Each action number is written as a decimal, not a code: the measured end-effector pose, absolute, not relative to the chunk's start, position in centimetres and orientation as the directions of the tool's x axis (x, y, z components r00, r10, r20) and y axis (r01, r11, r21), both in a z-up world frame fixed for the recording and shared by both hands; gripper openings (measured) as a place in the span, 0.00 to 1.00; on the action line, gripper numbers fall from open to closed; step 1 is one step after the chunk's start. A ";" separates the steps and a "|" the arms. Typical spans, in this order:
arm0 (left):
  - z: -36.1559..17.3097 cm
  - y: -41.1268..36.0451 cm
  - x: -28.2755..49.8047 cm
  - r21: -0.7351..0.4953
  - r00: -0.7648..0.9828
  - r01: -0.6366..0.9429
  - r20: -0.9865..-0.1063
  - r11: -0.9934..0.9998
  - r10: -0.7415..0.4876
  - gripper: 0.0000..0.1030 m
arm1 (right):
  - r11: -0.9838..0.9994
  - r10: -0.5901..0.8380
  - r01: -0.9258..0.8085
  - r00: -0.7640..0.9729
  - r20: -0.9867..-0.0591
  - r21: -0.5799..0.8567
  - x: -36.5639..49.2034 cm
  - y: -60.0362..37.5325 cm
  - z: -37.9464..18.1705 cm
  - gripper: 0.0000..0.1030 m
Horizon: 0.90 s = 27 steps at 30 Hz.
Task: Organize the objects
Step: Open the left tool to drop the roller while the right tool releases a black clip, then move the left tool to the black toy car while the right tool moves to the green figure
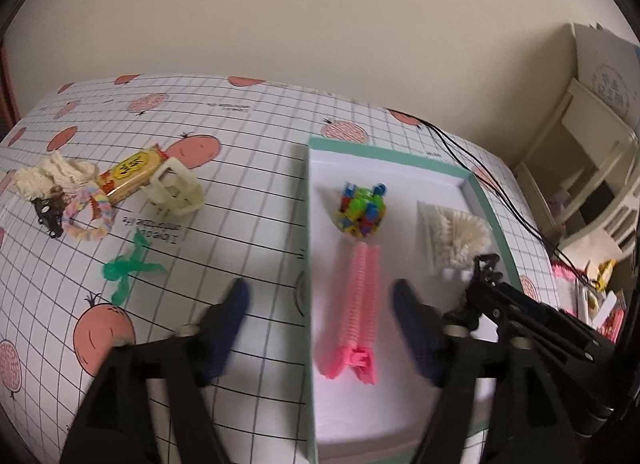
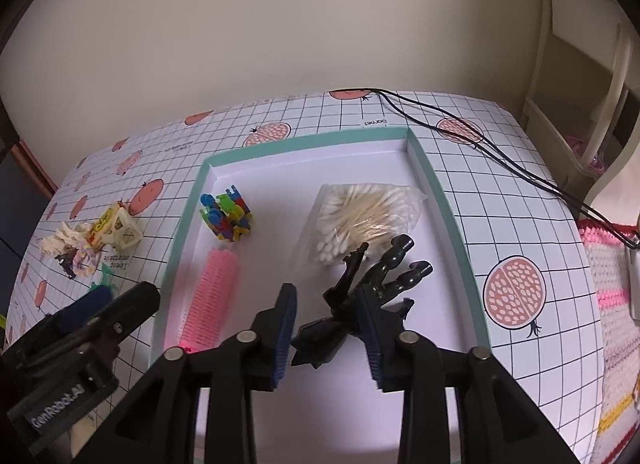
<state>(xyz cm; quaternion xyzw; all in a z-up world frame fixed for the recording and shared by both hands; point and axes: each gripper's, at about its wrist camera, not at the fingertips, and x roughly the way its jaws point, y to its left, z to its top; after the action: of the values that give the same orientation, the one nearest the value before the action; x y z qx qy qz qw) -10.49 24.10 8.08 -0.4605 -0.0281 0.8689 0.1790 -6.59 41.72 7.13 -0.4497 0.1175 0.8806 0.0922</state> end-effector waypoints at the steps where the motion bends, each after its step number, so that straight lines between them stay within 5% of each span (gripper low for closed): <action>1: 8.1 23.8 -10.6 -0.216 -0.518 -0.275 -0.788 -0.937 0.333 0.83 | -0.955 0.057 -0.268 -0.581 -0.812 0.125 -6.6 41.7 7.2 0.40; 3: 8.0 23.4 -10.9 -0.224 -0.523 -0.254 -0.787 -0.941 0.329 0.86 | -0.955 0.058 -0.268 -0.585 -0.809 0.125 -6.6 41.7 7.3 0.50; 5: 8.0 22.9 -10.9 -0.229 -0.532 -0.241 -0.782 -0.943 0.326 1.00 | -0.955 0.055 -0.267 -0.588 -0.807 0.130 -6.5 41.6 7.3 0.57; 10: 8.2 22.2 -11.2 -0.226 -0.561 -0.222 -0.766 -0.948 0.314 1.00 | -0.958 0.048 -0.256 -0.589 -0.807 0.130 -6.6 41.4 7.3 0.68; 15: 8.5 21.4 -11.4 -0.221 -0.583 -0.208 -0.754 -0.953 0.302 1.00 | -0.959 0.050 -0.253 -0.595 -0.802 0.129 -6.6 41.1 7.3 0.94; 27: 9.2 19.2 -12.1 -0.197 -0.607 -0.193 -0.746 -0.961 0.274 1.00 | -0.953 0.065 -0.272 -0.620 -0.782 0.136 -6.9 40.4 7.9 1.00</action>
<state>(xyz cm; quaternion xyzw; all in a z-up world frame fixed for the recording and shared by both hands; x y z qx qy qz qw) -12.12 19.22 9.24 -0.4237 -0.0481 0.8950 0.1305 -6.93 40.42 7.94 -0.4257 0.1215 0.8917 0.0946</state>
